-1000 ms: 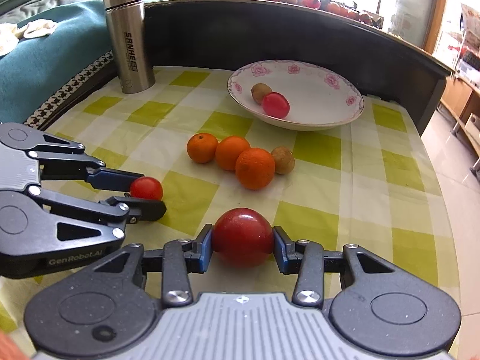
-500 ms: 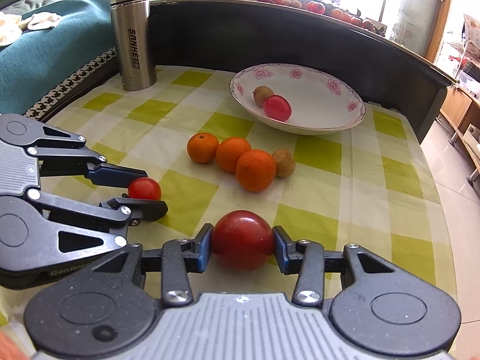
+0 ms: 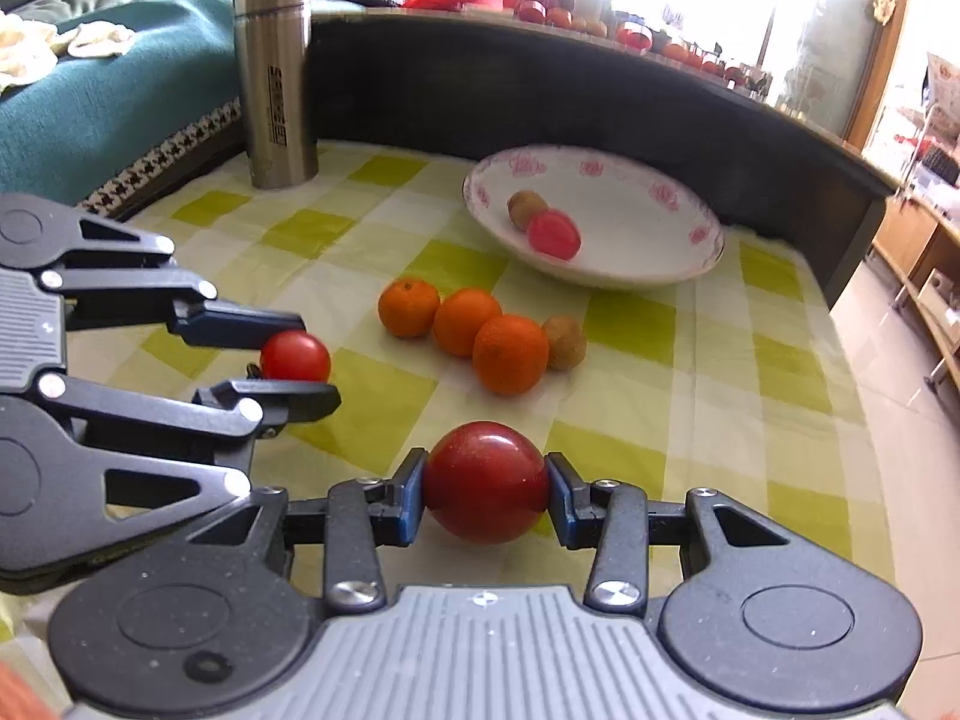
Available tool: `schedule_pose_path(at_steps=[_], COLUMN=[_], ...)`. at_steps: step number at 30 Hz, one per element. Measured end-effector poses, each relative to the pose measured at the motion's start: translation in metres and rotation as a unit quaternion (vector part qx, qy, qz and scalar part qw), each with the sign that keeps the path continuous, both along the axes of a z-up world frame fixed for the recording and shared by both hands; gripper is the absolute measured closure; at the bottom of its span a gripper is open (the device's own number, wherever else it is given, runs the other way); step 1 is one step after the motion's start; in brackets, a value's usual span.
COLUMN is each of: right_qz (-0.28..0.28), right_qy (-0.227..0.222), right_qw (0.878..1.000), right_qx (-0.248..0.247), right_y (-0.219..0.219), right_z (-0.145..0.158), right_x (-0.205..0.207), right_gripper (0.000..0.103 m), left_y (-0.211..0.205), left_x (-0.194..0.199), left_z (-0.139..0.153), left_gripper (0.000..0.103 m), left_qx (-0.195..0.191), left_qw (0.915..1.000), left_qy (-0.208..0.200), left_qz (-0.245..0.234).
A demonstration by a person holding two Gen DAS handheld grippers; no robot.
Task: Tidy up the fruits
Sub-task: 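Lift both held tomatoes and carry them toward the white floral bowl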
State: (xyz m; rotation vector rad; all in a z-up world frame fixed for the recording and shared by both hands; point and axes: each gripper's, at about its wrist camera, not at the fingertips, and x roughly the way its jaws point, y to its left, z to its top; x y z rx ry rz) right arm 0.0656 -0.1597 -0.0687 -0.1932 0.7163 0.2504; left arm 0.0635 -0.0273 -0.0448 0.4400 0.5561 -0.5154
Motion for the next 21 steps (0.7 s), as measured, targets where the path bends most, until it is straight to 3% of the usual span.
schedule_pose_path(at_steps=[5, 8, 13, 21], right_qz=[0.018, 0.025, 0.018, -0.015], right_qy=[-0.042, -0.054, -0.044, -0.003], right_qw=[0.999, 0.998, 0.999, 1.0], right_qx=[-0.012, -0.016, -0.004, 0.025], right_y=[0.006, 0.009, 0.007, -0.007], right_z=[0.012, 0.016, 0.018, 0.013], right_x=[-0.014, -0.017, -0.014, -0.001], right_gripper=[0.057, 0.057, 0.057, 0.057], left_y=[-0.001, 0.0, 0.001, 0.006], left_x=[-0.013, -0.014, -0.01, 0.003], left_z=[0.018, 0.023, 0.022, 0.014], left_gripper=[0.068, 0.068, 0.068, 0.068], left_qx=[-0.002, -0.009, -0.014, -0.037], left_qw=[0.9972, 0.9963, 0.9971, 0.9993], left_qy=[-0.074, -0.085, -0.075, 0.0], left_qz=[-0.011, -0.011, -0.009, -0.001])
